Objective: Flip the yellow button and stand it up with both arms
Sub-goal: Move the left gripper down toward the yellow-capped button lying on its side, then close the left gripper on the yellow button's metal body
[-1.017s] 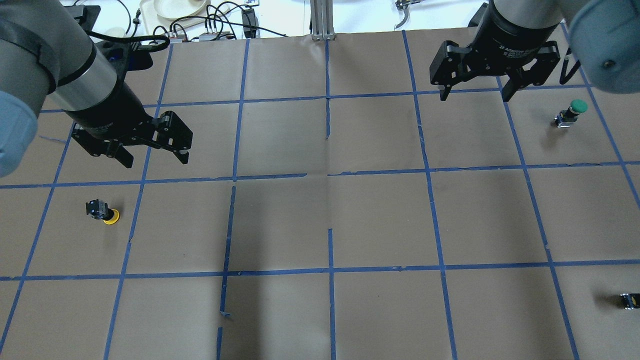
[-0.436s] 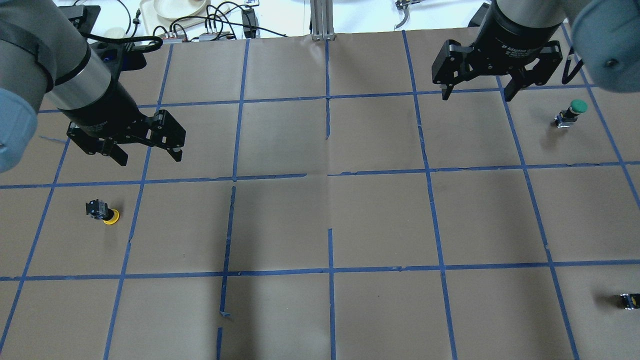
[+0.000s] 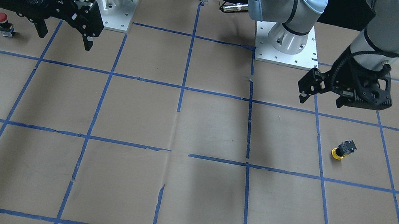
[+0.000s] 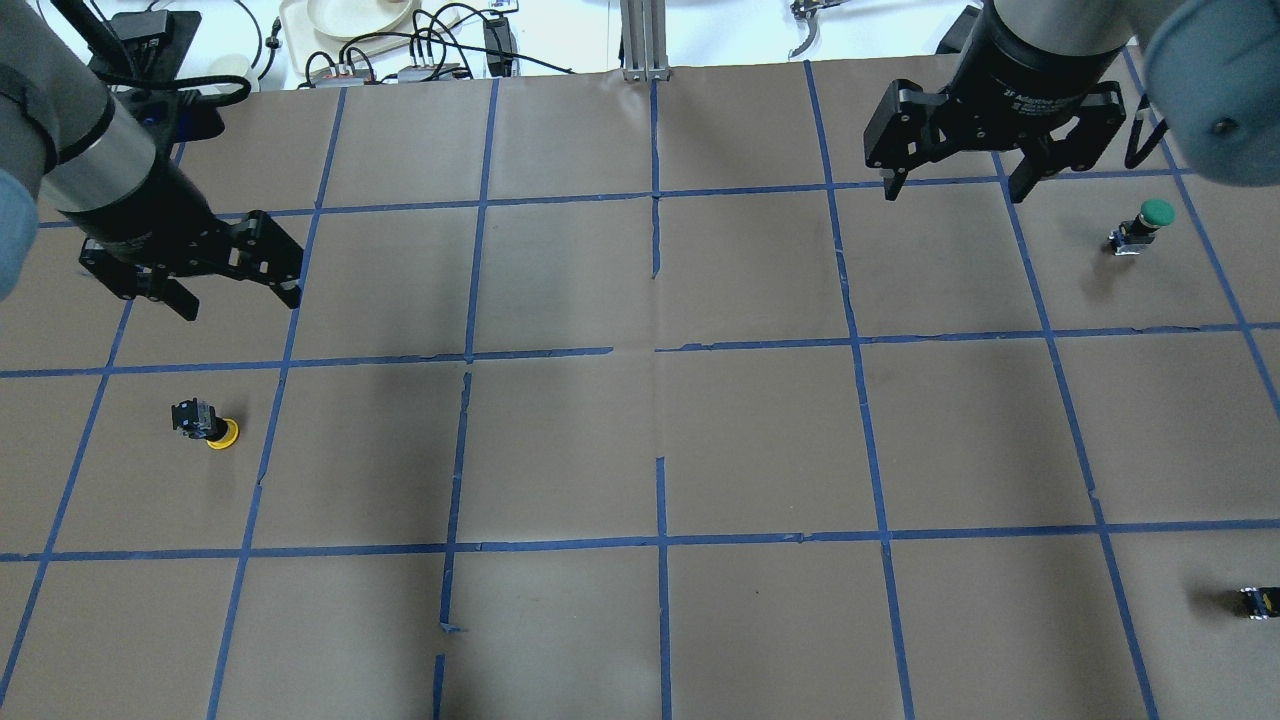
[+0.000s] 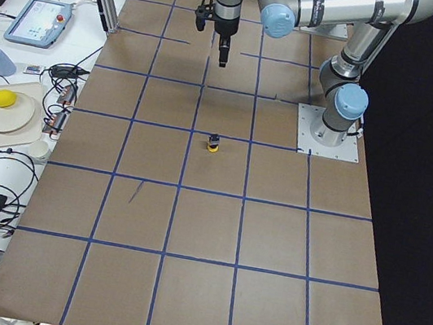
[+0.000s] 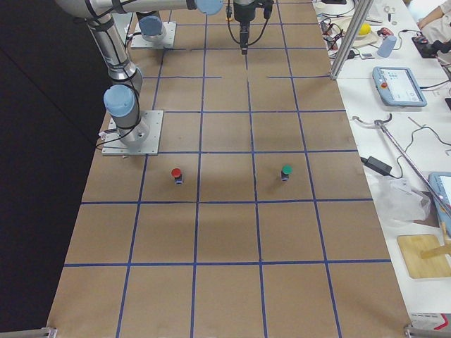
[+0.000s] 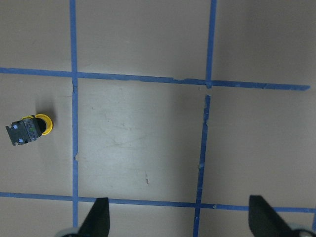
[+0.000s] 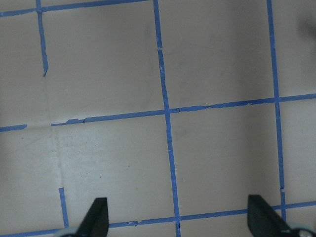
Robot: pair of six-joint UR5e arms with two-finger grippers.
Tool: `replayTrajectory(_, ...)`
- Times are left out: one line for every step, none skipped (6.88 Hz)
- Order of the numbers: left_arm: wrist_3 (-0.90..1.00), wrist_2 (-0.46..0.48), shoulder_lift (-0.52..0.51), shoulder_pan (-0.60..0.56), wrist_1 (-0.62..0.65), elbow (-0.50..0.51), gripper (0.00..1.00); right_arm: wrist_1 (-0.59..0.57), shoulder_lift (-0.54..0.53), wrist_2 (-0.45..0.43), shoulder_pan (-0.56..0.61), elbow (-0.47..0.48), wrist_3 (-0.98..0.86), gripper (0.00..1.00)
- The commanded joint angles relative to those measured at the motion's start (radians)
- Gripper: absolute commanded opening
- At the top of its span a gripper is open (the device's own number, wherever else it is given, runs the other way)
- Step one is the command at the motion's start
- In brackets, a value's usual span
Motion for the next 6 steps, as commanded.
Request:
replayTrajectory(0.117, 0.011, -0.064, 0.177, 0.007, -0.019, 1.00, 0.000, -0.001, 0.000, 0.000, 0.001, 0.000, 1.00)
replayTrajectory(0.115, 0.011, -0.090, 0.220, 0.021, -0.067, 1.00, 0.000, -0.002, -0.002, 0.002, 0.001, 0.000, 1.00)
replayTrajectory(0.137, 0.013, -0.115, 0.270, 0.136, -0.132, 1.00, 0.000, -0.002, 0.000, 0.002, 0.001, 0.000, 1.00)
replayTrajectory(0.209, 0.013, -0.127, 0.323, 0.222, -0.198, 1.00, 0.000, -0.001, 0.000, 0.002, 0.001, 0.000, 1.00)
replayTrajectory(0.216, 0.011, -0.139, 0.349, 0.310, -0.275, 0.99, 0.000, -0.002, 0.000, 0.002, 0.001, 0.000, 1.00)
replayTrajectory(0.216, 0.016, -0.147, 0.352, 0.432, -0.330, 0.99, 0.000, -0.002, 0.000, 0.002, 0.001, 0.002, 1.00)
